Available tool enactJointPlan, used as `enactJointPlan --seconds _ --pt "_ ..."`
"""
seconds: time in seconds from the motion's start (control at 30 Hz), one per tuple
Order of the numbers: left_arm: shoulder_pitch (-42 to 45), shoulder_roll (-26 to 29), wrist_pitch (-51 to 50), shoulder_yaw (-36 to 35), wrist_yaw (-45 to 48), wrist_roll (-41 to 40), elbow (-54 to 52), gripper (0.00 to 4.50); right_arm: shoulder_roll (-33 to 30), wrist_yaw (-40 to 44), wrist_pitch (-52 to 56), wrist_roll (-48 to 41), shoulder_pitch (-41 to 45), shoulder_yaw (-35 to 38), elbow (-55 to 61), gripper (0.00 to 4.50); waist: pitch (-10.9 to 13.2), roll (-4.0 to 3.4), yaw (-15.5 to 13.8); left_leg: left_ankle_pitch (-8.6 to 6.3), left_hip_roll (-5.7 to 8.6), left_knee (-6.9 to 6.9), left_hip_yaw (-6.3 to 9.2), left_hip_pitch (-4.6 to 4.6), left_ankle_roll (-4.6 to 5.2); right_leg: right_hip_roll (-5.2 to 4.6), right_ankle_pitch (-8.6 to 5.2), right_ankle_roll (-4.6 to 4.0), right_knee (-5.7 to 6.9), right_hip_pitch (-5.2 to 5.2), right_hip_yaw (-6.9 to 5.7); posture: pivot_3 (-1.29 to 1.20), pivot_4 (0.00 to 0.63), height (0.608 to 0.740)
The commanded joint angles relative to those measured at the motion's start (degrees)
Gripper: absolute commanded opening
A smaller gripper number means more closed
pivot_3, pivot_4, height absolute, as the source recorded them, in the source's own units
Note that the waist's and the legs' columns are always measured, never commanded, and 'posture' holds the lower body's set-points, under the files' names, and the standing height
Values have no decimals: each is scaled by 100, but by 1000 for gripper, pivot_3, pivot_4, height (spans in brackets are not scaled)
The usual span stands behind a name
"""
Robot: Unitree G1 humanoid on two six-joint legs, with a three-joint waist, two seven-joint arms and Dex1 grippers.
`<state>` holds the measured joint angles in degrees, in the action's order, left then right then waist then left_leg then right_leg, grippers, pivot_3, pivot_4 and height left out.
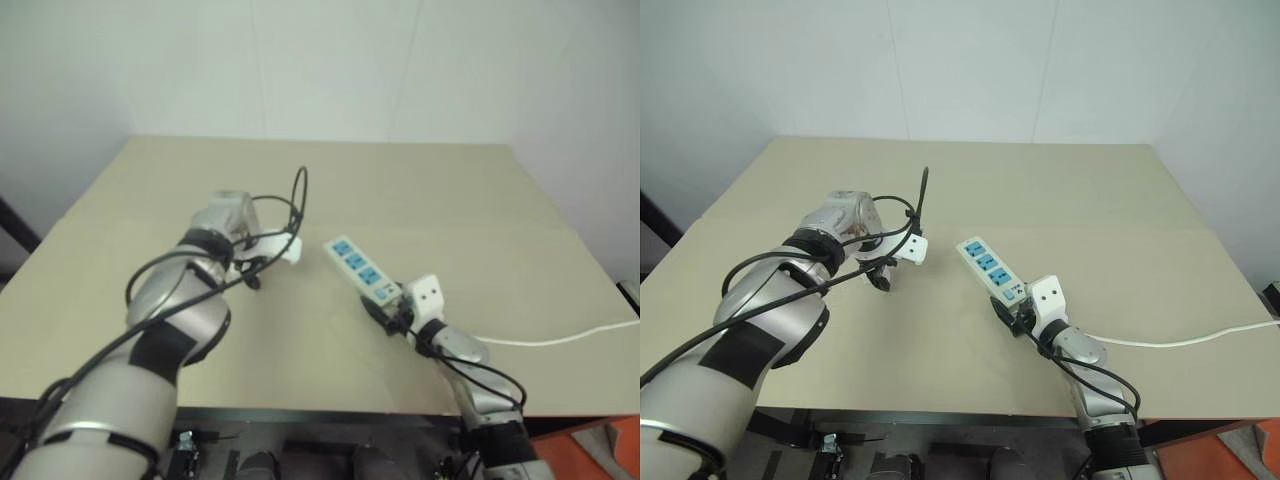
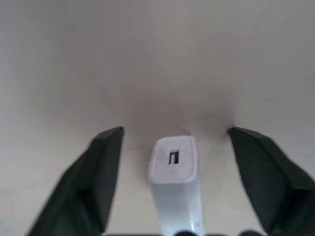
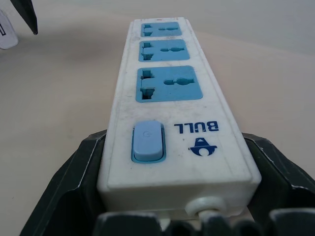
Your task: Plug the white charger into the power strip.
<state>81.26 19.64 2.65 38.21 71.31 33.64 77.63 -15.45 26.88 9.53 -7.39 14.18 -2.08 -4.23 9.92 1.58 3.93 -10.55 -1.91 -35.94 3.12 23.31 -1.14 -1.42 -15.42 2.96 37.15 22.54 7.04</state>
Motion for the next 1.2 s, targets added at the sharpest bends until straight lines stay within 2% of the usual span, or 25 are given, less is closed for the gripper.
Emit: enactJointPlan --seconds 0.03,0.13,0.17,0.3,0.47,0.57,0.67,0.8,0.83,0.97,1.03,1.13,1.2 --pt "90 0 70 -49 -49 126 35 2251 -74 -26 197 116 -169 -85 12 3416 0 0 -1 0 0 0 0 0 0 0 0 0 0 0 0 0 150 740" --pt "74 -18 30 -103 -22 136 51 1221 -84 -20 212 119 -131 -78 -9 3416 0 0 -2 0 0 0 -1 1 0 0 0 0 -1 0 0 0 150 740" --pt "75 -28 1 -113 -53 152 54 1017 -90 -17 212 123 -109 -75 -28 3416 0 0 -2 0 0 0 -1 0 0 0 0 0 -1 -1 0 0 150 740" --pt "109 -18 16 -177 -181 185 33 1020 -125 21 202 121 -44 -65 -74 3416 0 0 -1 0 1 -1 0 -1 0 0 0 0 2 -1 0 0 150 740" --pt "355 114 260 -853 -12 -340 -127 1020 -266 289 106 54 6 -82 -138 3416 0 0 -2 0 1 -1 0 1 0 -1 0 0 1 -1 -1 0 150 740" --pt "450 267 460 -1855 622 -1352 -329 1020 -456 804 -29 -128 111 -91 -228 3416 1 1 0 0 1 -1 -1 3 0 -2 0 0 -1 0 -2 0 150 740" --pt "439 372 -111 -3203 1295 -2723 -509 1020 -679 1428 -159 -326 447 -78 -550 3416 1 0 13 0 0 -1 -1 3 0 -3 0 0 -2 0 -3 0 150 740" --pt "-242 544 -144 -4099 1994 -3815 -1068 1020 -916 2414 -493 -455 1060 -197 -1153 3416 0 -2 88 0 -2 1 -4 -8 0 -1 0 0 7 -1 -1 0 150 740" --pt "-495 577 -121 -4117 2079 -4065 -1302 1020 -947 2676 -616 -467 1209 -253 -1311 3416 -2 -6 135 0 -2 1 -3 -10 0 -1 0 0 12 -1 -1 0 150 740" --pt "-1900 1013 -1264 -3294 2119 -5391 -3211 1020 -857 3810 -1405 -266 1859 -749 -2186 3416 1 -9 268 0 -2 -3 -2 -31 0 -1 1 -2 47 -8 4 0 150 740" --pt "-2486 1187 -1425 -3187 2119 -5715 -3994 1020 -653 4264 -1670 -280 2189 -900 -2676 3416 6 -2 310 1 -5 -3 7 -33 -1 1 2 -4 57 -7 -1 0 150 740" --pt "-2775 1490 -2166 -2776 2119 -6115 -4600 1020 -367 4680 -2061 -275 2554 -974 -3302 3416 13 5 304 2 -6 -14 16 -29 -2 4 25 -42 68 -5 -8 0 150 740" --pt "-3050 1505 -2158 -2774 2119 -6375 -4869 1020 -192 4802 -2353 -132 2791 -1054 -3741 3416 13 3 287 2 -3 -21 18 -31 -2 2 24 -42 71 -8 -9 0 150 740"
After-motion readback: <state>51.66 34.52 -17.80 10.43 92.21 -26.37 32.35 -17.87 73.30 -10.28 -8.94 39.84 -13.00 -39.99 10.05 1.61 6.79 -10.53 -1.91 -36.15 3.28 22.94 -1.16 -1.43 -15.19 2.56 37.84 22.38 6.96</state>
